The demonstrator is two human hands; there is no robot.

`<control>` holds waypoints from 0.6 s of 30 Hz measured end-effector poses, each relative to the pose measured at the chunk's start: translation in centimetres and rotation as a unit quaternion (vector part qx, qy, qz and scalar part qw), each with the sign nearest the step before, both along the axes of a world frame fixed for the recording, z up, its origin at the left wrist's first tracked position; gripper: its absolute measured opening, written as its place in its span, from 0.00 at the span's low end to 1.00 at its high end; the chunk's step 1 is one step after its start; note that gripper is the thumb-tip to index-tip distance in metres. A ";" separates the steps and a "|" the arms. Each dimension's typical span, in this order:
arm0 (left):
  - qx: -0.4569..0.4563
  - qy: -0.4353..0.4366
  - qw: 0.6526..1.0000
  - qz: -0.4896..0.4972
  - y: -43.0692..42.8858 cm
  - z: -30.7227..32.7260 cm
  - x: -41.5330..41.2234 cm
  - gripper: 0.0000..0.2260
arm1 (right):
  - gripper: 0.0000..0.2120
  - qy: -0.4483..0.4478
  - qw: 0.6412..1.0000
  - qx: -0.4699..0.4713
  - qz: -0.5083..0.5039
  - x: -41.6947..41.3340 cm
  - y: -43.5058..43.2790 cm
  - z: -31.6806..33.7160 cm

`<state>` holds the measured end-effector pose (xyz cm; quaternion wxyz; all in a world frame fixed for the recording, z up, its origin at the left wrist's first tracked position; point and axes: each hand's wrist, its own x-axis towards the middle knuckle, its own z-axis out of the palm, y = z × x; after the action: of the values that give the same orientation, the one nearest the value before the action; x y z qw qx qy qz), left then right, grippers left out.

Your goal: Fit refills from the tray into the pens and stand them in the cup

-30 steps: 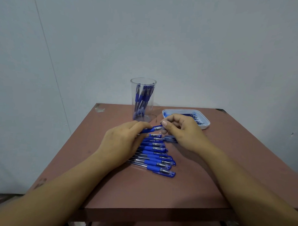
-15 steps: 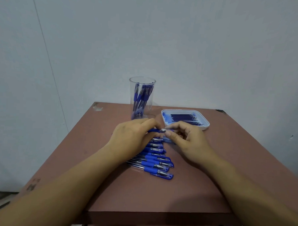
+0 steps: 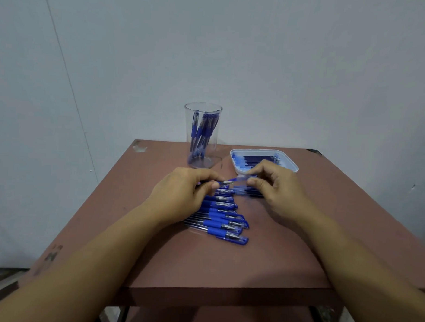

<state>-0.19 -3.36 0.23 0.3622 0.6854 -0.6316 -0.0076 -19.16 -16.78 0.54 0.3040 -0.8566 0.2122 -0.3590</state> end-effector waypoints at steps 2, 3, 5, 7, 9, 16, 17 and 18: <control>-0.018 -0.010 1.000 0.011 0.3 0.1 0.8 0.08 | 0.07 -0.007 1.000 0.018 -0.011 -1.0 -0.6 0.2; -0.037 -0.031 0.999 0.020 0.4 0.1 1.1 0.08 | 0.05 0.004 1.000 0.026 -0.006 -1.3 -0.7 0.3; -0.070 -0.093 0.993 0.034 0.4 0.0 1.1 0.09 | 0.03 0.054 0.998 0.022 0.017 -1.7 -0.6 0.4; -0.090 -0.170 0.980 0.046 0.1 -0.1 0.9 0.09 | 0.03 0.107 0.994 -0.003 0.027 -1.8 -0.5 0.5; -0.112 -0.229 0.965 0.059 -0.1 -0.2 0.4 0.07 | 0.03 0.146 0.989 -0.004 0.030 -2.0 -0.8 0.6; -0.121 -0.230 0.964 0.046 0.3 -0.2 -0.1 0.09 | 0.04 0.217 0.976 -0.003 0.030 -2.6 -1.4 0.1; -0.118 -0.224 0.967 0.039 0.3 -0.3 -0.1 0.09 | 0.05 0.189 0.981 -0.018 0.035 -2.3 -1.3 0.1; -0.114 -0.220 0.968 0.032 0.2 -0.3 -0.1 0.09 | 0.05 0.156 0.986 -0.040 0.034 -1.9 -1.0 0.0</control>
<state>-0.32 -3.11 -0.08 0.2898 0.6444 -0.6704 0.2267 -21.07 -17.76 0.58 0.2442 -0.9204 0.2132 -0.2186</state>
